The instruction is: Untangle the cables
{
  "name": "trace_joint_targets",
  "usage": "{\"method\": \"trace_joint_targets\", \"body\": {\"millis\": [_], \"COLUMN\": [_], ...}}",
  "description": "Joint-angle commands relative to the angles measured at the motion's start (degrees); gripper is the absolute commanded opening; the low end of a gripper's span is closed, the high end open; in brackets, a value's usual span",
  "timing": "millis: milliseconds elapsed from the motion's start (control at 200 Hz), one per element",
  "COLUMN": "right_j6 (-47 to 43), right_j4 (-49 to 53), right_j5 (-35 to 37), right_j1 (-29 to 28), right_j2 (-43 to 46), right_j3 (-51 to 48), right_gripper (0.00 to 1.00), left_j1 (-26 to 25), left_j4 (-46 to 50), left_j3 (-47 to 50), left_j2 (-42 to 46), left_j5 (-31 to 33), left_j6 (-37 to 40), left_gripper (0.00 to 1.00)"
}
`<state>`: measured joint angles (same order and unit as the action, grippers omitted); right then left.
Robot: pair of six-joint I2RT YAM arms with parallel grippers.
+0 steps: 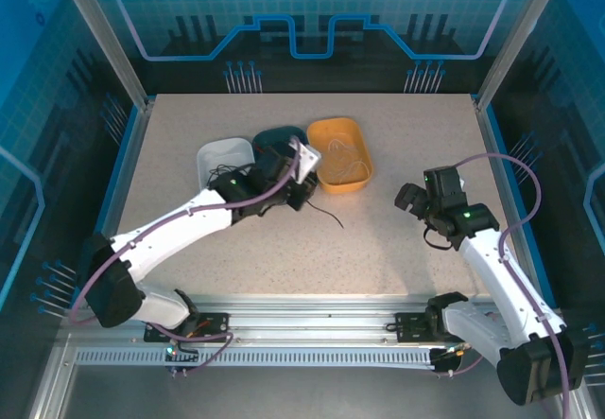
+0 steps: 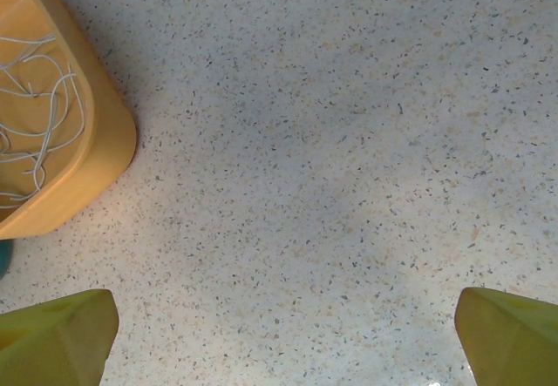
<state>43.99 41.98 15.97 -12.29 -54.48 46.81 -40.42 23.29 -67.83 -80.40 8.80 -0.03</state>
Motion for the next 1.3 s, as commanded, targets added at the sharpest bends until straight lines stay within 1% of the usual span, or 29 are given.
{"method": "trace_joint_targets", "body": {"millis": [0,120,280,340,395,485,620,770,991,1126,1216,1296], "right_j6": [0.66,0.44,0.18,0.31,0.38,0.34,0.09,0.13,0.22,0.04,0.01,0.06], "right_j4": [-0.58,-0.58,-0.4,-0.48,-0.79,-1.06,-1.08,-1.54,-2.16,-1.73,-1.72,-1.82], "right_j5": [-0.67,-1.02,-1.1,-1.23,-1.37,-1.56,-1.46,-1.63,-2.91,-2.71,-2.44,-2.61], "right_j1": [0.82,0.85,0.82,0.85,0.85,0.79,0.8,0.87,0.82,0.78,0.78,0.73], "right_j2": [-0.49,-0.97,-1.46,-1.47,-1.44,-1.59,-2.02,-3.04,-4.51,-4.29,-3.98,-3.88], "right_j3": [-0.5,-0.06,0.39,0.4,0.17,-0.18,-0.22,0.09,1.16,1.45,1.18,0.77], "right_gripper": [1.0,1.0,1.0,1.0,1.0,1.0,1.0,1.0,1.0,1.0,1.0,1.0], "left_j1": [5.4,10.84,17.13,20.42,23.36,26.32,29.83,31.28,31.28,31.28,31.42,31.55], "left_j4": [-1.96,-4.82,-13.11,-13.79,-14.41,-16.12,-15.96,-16.43,-18.11,-18.32,-19.31,-19.06], "left_j3": [2.77,5.24,10.12,10.53,10.98,12.41,12.88,13.66,14.55,14.62,14.83,14.58], "left_j2": [1.65,1.78,1.88,1.48,1.25,1.13,0.32,-0.43,-2.53,-4.53,-6.45,-8.43], "left_j5": [0.44,1.81,1.84,0.89,-1.2,-3.87,-3.18,-0.16,0.09,3.13,6.33,7.39], "left_j6": [1.44,6.25,16.95,19.05,21.28,25.21,28.1,29.7,29.6,30.8,31.53,32.27], "left_gripper": [0.0,0.0,0.0,0.0,0.0,0.0,0.0,0.0,0.0,0.0,0.0,0.0]}}
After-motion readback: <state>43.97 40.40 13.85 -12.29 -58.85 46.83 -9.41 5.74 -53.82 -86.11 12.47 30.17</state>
